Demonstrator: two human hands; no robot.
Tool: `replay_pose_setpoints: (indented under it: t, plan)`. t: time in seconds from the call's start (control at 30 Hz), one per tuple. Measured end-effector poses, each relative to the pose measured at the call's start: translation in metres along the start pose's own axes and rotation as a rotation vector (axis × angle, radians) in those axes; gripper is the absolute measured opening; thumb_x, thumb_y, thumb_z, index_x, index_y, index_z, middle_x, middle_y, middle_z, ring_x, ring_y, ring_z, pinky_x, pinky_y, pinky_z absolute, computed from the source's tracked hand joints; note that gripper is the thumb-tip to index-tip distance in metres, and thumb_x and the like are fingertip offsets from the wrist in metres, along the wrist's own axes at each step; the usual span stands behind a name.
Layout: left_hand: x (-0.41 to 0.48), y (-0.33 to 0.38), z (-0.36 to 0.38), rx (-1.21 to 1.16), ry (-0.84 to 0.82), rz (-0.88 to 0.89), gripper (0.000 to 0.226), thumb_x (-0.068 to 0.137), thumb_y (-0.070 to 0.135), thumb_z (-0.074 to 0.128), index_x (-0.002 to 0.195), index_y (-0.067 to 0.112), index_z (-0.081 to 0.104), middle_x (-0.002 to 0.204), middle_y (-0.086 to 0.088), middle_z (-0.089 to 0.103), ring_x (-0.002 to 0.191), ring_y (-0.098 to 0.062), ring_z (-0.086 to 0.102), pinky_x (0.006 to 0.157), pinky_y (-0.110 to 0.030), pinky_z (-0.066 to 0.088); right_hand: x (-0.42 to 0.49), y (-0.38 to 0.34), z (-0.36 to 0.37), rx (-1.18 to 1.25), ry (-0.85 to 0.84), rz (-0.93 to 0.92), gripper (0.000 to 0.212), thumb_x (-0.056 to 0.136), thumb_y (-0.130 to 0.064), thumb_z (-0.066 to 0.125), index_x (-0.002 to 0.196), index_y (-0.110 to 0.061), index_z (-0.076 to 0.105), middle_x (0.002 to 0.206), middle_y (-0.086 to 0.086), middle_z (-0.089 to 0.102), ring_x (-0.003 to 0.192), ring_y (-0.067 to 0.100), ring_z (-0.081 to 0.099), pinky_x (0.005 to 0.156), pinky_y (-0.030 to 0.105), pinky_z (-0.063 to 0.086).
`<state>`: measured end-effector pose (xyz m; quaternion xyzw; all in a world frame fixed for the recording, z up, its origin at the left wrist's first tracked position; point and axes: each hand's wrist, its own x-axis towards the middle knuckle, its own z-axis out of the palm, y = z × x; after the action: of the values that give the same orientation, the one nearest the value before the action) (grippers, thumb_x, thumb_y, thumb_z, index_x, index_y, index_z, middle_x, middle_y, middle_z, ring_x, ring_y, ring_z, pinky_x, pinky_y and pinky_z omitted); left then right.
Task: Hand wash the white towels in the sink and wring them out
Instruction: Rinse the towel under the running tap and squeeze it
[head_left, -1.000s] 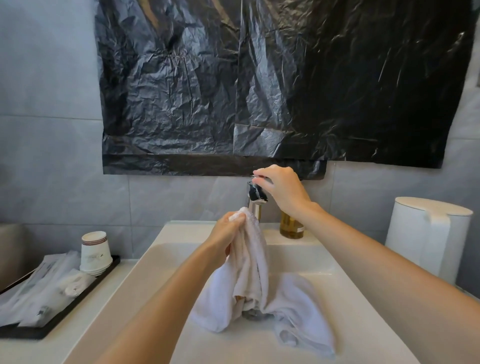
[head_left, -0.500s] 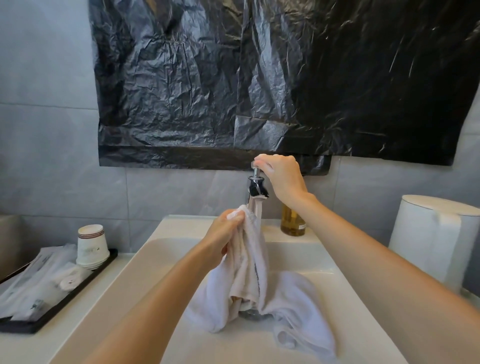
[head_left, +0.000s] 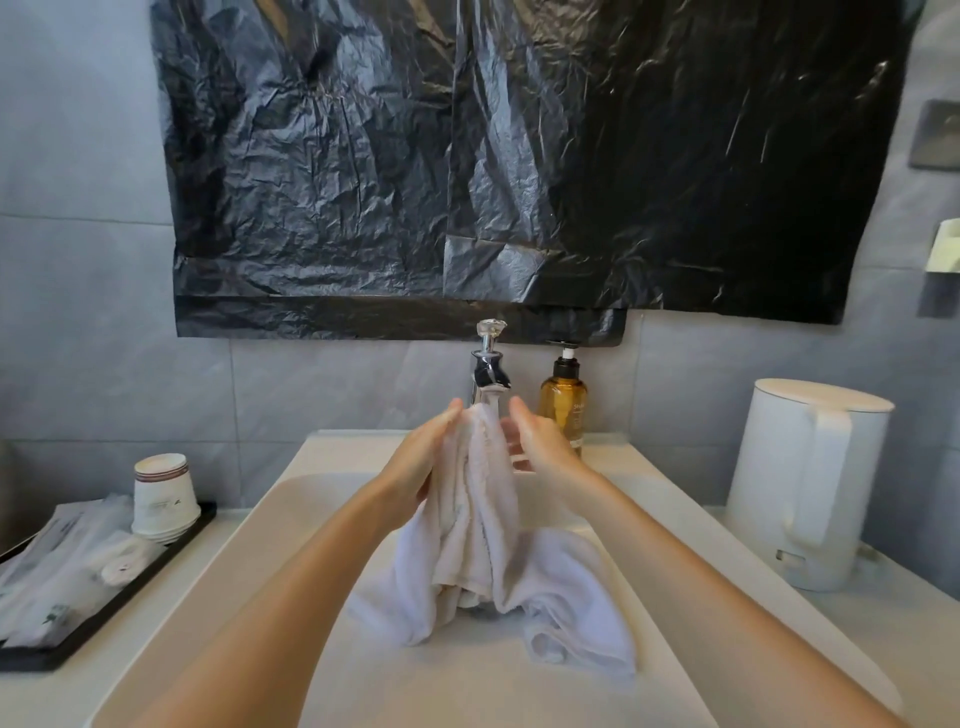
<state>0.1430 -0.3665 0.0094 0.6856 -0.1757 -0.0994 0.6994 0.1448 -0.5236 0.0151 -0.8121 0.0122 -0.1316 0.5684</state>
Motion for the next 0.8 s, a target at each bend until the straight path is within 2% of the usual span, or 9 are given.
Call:
replay_pose_setpoints:
  t: [0.07, 0.17, 0.23, 0.3, 0.47, 0.57, 0.63, 0.73, 0.8]
  plan:
    - [-0.001, 0.0, -0.002, -0.071, 0.01, -0.035, 0.063, 0.101, 0.056, 0.027, 0.116, 0.01, 0.068, 0.112, -0.011, 0.072, 0.109, -0.022, 0.066, 0.099, -0.036, 0.046, -0.009, 0.01, 0.003, 0.095, -0.258, 0.09, 0.051, 0.094, -0.064, 0.034, 0.112, -0.025, 0.062, 0.113, -0.001, 0.068, 0.108, 0.017, 0.06, 0.099, 0.036, 0.047]
    - [-0.002, 0.0, -0.001, -0.056, -0.036, -0.049, 0.043, 0.102, 0.041, 0.037, 0.11, 0.012, 0.068, 0.109, -0.012, 0.072, 0.104, -0.023, 0.067, 0.1, -0.039, 0.046, -0.011, 0.025, -0.002, 0.108, -0.314, 0.064, 0.046, 0.094, -0.059, 0.044, 0.122, -0.024, 0.052, 0.118, -0.001, 0.063, 0.11, 0.014, 0.059, 0.097, 0.035, 0.049]
    - [-0.005, 0.003, 0.0, 0.029, -0.084, -0.042, 0.021, 0.098, 0.027, 0.051, 0.111, 0.017, 0.063, 0.107, -0.01, 0.069, 0.096, -0.02, 0.066, 0.094, -0.037, 0.049, -0.015, 0.024, -0.006, 0.009, -0.246, -0.059, 0.029, 0.099, -0.047, 0.044, 0.104, -0.02, 0.051, 0.1, -0.002, 0.06, 0.094, 0.01, 0.057, 0.082, 0.028, 0.049]
    - [-0.004, 0.005, -0.002, 0.054, -0.131, -0.048, 0.022, 0.095, 0.021, 0.057, 0.117, 0.018, 0.059, 0.105, -0.01, 0.067, 0.09, -0.02, 0.066, 0.083, -0.033, 0.052, -0.019, 0.017, -0.008, -0.065, -0.122, -0.213, 0.024, 0.102, -0.037, 0.043, 0.09, -0.016, 0.044, 0.083, -0.001, 0.045, 0.077, 0.01, 0.043, 0.067, 0.027, 0.036]
    - [-0.007, 0.011, 0.0, 0.055, -0.123, 0.013, 0.034, 0.09, 0.033, 0.066, 0.119, 0.017, 0.058, 0.109, -0.01, 0.068, 0.086, -0.018, 0.067, 0.071, -0.026, 0.054, -0.028, 0.001, -0.006, -0.076, 0.139, -0.432, 0.022, 0.102, -0.024, 0.043, 0.082, -0.02, 0.039, 0.075, -0.005, 0.04, 0.066, 0.006, 0.038, 0.062, 0.026, 0.031]
    - [-0.007, 0.006, -0.005, 0.265, -0.226, -0.022, 0.068, 0.076, 0.064, 0.068, 0.118, 0.011, 0.062, 0.107, -0.016, 0.064, 0.093, -0.022, 0.055, 0.083, -0.031, 0.04, -0.03, -0.006, -0.011, -0.116, 0.249, -0.495, 0.023, 0.103, -0.025, 0.041, 0.08, -0.025, 0.039, 0.074, -0.007, 0.043, 0.064, 0.001, 0.04, 0.059, 0.02, 0.032]
    - [-0.005, 0.001, -0.009, 0.309, -0.324, -0.085, 0.084, 0.066, 0.072, 0.07, 0.12, 0.008, 0.062, 0.103, -0.015, 0.058, 0.092, -0.024, 0.045, 0.083, -0.032, 0.034, -0.031, -0.007, -0.017, -0.156, 0.29, -0.525, 0.021, 0.103, -0.023, 0.042, 0.082, -0.022, 0.041, 0.075, -0.008, 0.045, 0.066, 0.001, 0.042, 0.058, 0.017, 0.033]
    - [-0.004, 0.0, -0.01, 0.422, -0.361, -0.128, 0.071, 0.075, 0.064, 0.068, 0.126, 0.016, 0.06, 0.122, -0.003, 0.066, 0.109, -0.016, 0.06, 0.098, -0.031, 0.041, -0.031, -0.008, -0.025, -0.176, 0.401, -0.57, 0.021, 0.101, -0.02, 0.044, 0.081, -0.022, 0.041, 0.077, -0.006, 0.048, 0.073, 0.011, 0.045, 0.059, 0.016, 0.035]
    - [-0.006, -0.003, -0.012, 0.494, -0.365, -0.166, 0.063, 0.074, 0.064, 0.069, 0.123, 0.025, 0.062, 0.122, 0.007, 0.066, 0.115, -0.01, 0.059, 0.104, -0.031, 0.042, -0.029, -0.01, -0.031, -0.114, 0.483, -0.561, 0.018, 0.097, -0.023, 0.046, 0.08, -0.022, 0.043, 0.081, 0.0, 0.051, 0.078, 0.017, 0.047, 0.061, 0.024, 0.034]
